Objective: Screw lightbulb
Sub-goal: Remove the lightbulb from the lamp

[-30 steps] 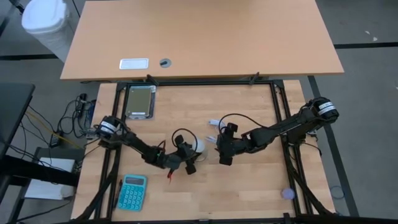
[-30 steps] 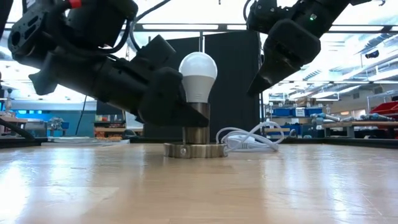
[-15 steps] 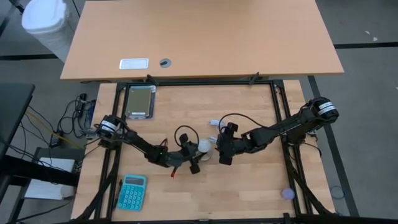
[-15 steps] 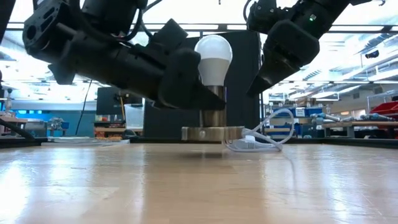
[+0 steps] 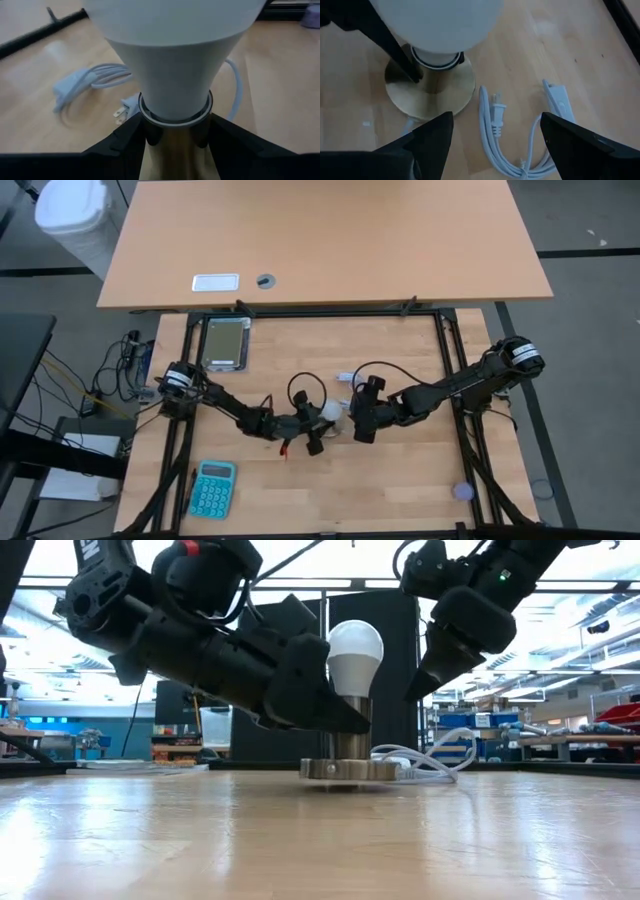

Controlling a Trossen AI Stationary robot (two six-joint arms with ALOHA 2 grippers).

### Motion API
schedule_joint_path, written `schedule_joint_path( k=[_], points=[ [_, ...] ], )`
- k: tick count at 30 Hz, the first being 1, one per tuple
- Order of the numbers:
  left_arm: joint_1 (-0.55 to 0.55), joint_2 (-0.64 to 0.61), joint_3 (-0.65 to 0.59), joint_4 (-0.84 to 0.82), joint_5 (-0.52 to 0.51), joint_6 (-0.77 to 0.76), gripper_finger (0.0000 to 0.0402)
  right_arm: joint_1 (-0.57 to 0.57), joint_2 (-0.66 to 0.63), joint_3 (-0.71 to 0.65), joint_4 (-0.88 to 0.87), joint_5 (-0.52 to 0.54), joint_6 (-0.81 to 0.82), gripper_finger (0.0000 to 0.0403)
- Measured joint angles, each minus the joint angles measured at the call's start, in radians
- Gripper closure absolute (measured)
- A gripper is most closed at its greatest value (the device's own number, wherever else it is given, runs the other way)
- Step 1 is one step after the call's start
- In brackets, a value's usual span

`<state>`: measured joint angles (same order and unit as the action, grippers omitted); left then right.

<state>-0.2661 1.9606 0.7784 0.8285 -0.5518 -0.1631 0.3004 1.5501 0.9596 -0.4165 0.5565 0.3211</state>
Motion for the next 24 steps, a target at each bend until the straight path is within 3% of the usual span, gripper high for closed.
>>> schedule_joint_path(
  k=[9, 24],
  points=[
    [0.004, 0.000, 0.000, -0.040, 0.032, 0.025, 0.0202, -0.007, -0.010, 0.018, -0.050, -0.160, -0.118, 0.0102],
    [0.006, 0.012, -0.001, 0.038, 0.057, 0.133, 0.0202, -0.080, -0.001, 0.264, -0.224, -0.377, -0.272, 0.0077]
  ],
)
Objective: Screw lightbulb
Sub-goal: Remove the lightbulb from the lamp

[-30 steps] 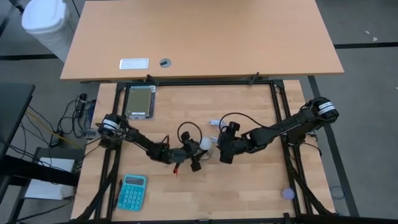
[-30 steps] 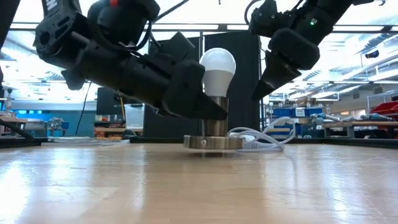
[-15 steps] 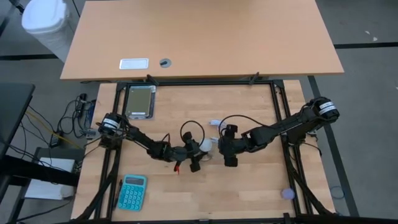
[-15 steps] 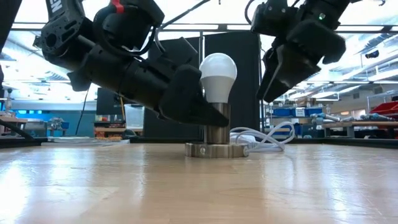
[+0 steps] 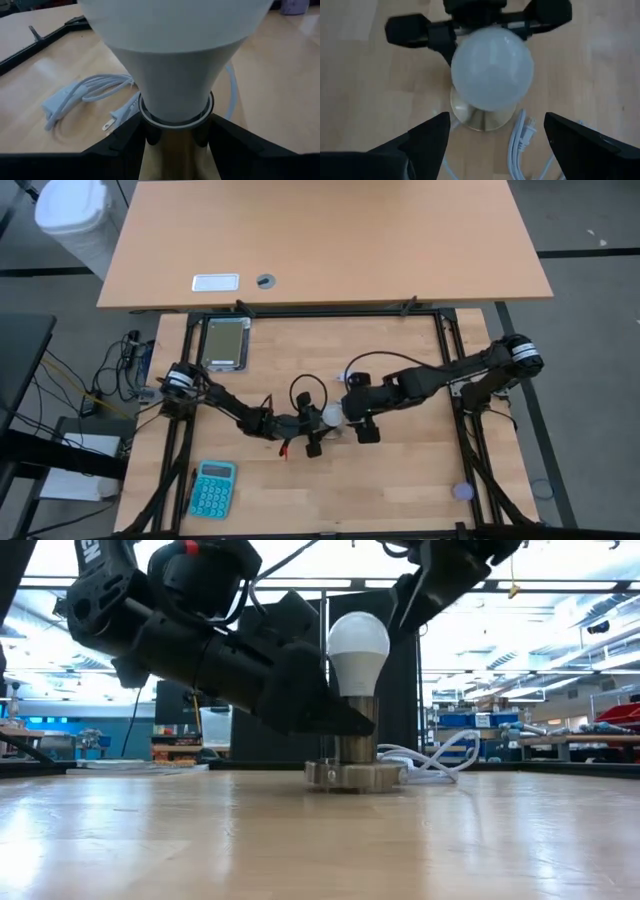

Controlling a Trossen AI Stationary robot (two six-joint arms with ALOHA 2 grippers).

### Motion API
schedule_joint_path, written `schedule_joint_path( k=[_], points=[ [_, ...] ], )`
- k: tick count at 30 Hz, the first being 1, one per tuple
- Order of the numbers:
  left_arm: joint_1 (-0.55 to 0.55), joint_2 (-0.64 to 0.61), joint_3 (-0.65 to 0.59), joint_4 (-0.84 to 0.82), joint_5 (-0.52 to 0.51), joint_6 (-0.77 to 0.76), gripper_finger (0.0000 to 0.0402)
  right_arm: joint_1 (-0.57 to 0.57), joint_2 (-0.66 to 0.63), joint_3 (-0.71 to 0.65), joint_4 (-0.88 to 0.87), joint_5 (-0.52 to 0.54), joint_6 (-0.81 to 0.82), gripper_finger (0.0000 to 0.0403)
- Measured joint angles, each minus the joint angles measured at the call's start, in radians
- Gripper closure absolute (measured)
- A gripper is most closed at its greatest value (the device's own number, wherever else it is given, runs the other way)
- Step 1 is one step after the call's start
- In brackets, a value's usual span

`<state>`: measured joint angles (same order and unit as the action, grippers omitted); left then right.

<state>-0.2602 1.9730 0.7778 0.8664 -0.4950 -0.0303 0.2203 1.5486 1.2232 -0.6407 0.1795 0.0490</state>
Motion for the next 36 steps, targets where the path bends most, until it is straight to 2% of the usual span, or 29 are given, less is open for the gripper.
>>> schedule_joint_path(
  k=[9, 18, 26, 36],
  points=[
    [0.003, 0.099, 0.014, 0.125, -0.006, -0.057, 0.0202, -0.006, 0.159, 0.196, -0.170, -0.031, -0.038, 0.0076],
    [-0.002, 0.109, 0.012, 0.162, -0.008, -0.052, 0.0202, -0.031, 0.283, 0.348, -0.296, -0.052, -0.074, 0.0076],
    [-0.002, 0.110, 0.011, 0.160, 0.002, -0.099, 0.0202, -0.039, 0.380, 0.434, -0.326, -0.079, -0.087, 0.0076],
    [-0.002, 0.110, 0.012, 0.155, -0.006, -0.105, 0.0202, -0.039, 0.402, 0.441, -0.334, -0.071, -0.104, 0.0093]
  ],
)
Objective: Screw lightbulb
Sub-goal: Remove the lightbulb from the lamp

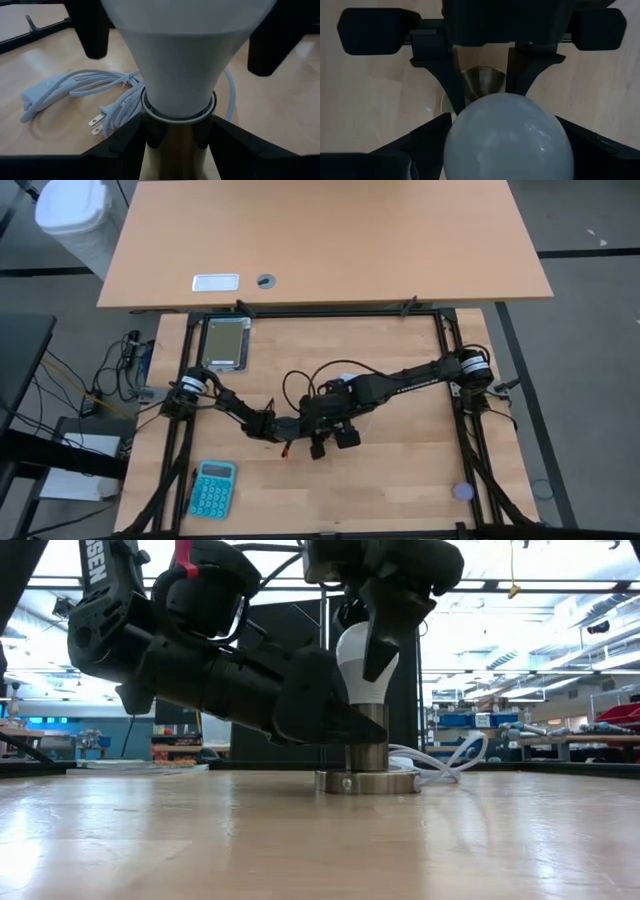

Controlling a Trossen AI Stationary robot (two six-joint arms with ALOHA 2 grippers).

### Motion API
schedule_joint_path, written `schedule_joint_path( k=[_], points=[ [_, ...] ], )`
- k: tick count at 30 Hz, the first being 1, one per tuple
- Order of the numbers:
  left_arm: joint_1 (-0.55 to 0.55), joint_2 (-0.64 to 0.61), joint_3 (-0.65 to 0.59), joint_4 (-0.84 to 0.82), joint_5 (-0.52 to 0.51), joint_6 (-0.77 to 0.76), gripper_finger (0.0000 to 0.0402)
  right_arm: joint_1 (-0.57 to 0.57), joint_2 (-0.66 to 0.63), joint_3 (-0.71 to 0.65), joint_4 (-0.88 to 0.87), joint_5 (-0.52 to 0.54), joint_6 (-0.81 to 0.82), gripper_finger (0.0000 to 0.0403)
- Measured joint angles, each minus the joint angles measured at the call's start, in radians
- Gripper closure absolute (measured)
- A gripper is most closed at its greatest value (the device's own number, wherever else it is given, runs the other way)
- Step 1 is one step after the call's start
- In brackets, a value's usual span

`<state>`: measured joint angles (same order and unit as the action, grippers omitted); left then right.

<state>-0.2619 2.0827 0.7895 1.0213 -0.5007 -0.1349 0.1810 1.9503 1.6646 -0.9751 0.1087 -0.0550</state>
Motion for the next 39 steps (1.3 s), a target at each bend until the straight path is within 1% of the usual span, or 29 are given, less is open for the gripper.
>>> schedule_joint_path(
  k=[4, 10, 14, 17, 23, 25, 27, 29, 31, 35, 39],
  points=[
    [0.000, 0.000, 0.000, 0.000, -0.006, -0.001, 0.0202, 0.000, 0.000, 0.000, -0.002, 0.025, 0.027, 0.0096],
    [0.000, 0.000, 0.000, -0.001, -0.011, -0.004, 0.0202, 0.010, 0.012, -0.001, -0.013, 0.016, 0.053, 0.0096],
    [0.000, 0.000, 0.000, -0.002, -0.011, -0.005, 0.0202, 0.013, 0.000, 0.003, -0.022, 0.013, 0.063, 0.0086],
    [0.000, 0.000, 0.000, -0.002, -0.013, -0.005, 0.0202, 0.006, -0.036, 0.013, -0.023, 0.005, 0.079, 0.0074],
    [0.000, 0.000, 0.000, -0.004, -0.018, -0.006, 0.0202, 0.006, -0.051, 0.010, -0.172, 0.009, 0.124, 0.0066],
    [0.000, 0.000, 0.000, -0.005, -0.018, -0.006, 0.0202, 0.007, -0.069, -0.022, -0.187, 0.017, 0.131, 0.0066],
    [0.000, 0.000, 0.000, -0.005, -0.018, -0.006, 0.0202, 0.014, -0.093, -0.084, -0.165, 0.028, 0.140, 0.0066],
    [0.000, 0.000, 0.000, -0.006, -0.017, -0.006, 0.0202, 0.015, -0.133, -0.174, -0.081, 0.037, 0.151, 0.0066],
    [-0.001, 0.000, 0.000, -0.006, -0.018, -0.006, 0.0202, 0.015, -0.192, -0.289, 0.048, 0.036, 0.169, 0.0069],
    [-0.002, 0.000, 0.000, -0.006, -0.017, -0.008, 0.0202, 0.015, -0.304, -0.550, 0.413, 0.019, 0.193, 0.0078],
    [-0.002, 0.000, 0.000, -0.006, -0.016, -0.008, 0.0202, 0.019, -0.380, -0.759, 0.816, -0.017, 0.212, 0.0087]
  ],
)
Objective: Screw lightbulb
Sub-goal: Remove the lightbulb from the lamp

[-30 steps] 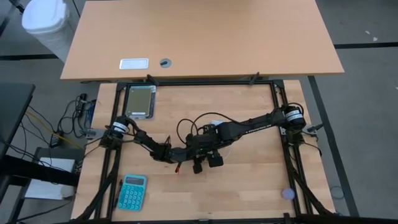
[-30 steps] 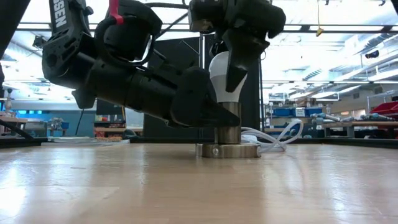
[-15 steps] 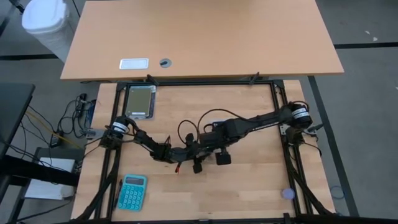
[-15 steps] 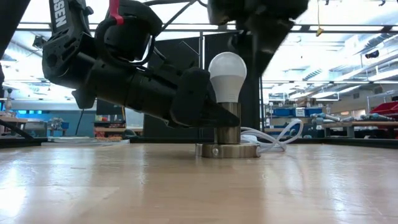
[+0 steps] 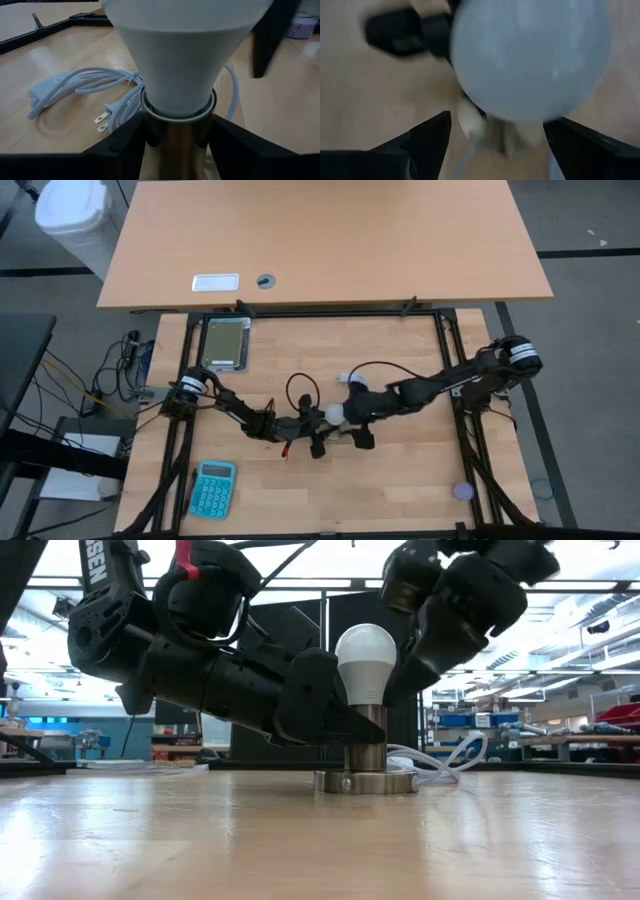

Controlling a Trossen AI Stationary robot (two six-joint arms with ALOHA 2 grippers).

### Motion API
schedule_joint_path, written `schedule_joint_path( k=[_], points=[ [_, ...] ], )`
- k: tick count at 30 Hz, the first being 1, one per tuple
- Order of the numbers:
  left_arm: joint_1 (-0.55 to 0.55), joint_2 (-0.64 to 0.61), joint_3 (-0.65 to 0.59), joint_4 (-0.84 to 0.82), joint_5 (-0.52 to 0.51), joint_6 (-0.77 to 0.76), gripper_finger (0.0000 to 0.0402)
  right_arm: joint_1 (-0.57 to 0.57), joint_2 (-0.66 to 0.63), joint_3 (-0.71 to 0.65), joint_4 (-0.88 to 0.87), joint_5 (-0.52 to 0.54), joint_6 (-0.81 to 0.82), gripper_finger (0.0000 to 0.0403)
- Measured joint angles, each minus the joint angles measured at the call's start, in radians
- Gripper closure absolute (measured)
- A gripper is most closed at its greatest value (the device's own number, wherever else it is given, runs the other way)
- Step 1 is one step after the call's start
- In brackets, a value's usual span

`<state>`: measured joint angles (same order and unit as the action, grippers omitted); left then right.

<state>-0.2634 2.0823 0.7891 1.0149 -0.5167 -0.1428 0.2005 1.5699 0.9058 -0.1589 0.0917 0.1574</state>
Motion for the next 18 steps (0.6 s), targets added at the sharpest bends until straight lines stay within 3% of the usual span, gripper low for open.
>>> schedule_joint_path(
  k=[4, 10, 14, 18],
  points=[
    [0.000, 0.000, 0.000, 0.000, 0.005, 0.000, 0.0202, 0.009, -0.022, -0.147, 0.312, 0.025, 0.020, 0.0092],
    [0.000, 0.000, 0.000, 0.001, 0.006, 0.001, 0.0202, 0.022, 0.038, -0.249, 0.618, 0.073, 0.049, 0.0093],
    [0.000, 0.000, 0.000, -0.001, 0.006, 0.000, 0.0202, 0.045, 0.082, -0.253, 0.704, 0.171, 0.010, 0.0094],
    [0.000, 0.000, 0.000, -0.002, 0.005, 0.000, 0.0202, 0.050, 0.099, -0.254, 0.761, 0.203, -0.001, 0.0094]
  ],
)
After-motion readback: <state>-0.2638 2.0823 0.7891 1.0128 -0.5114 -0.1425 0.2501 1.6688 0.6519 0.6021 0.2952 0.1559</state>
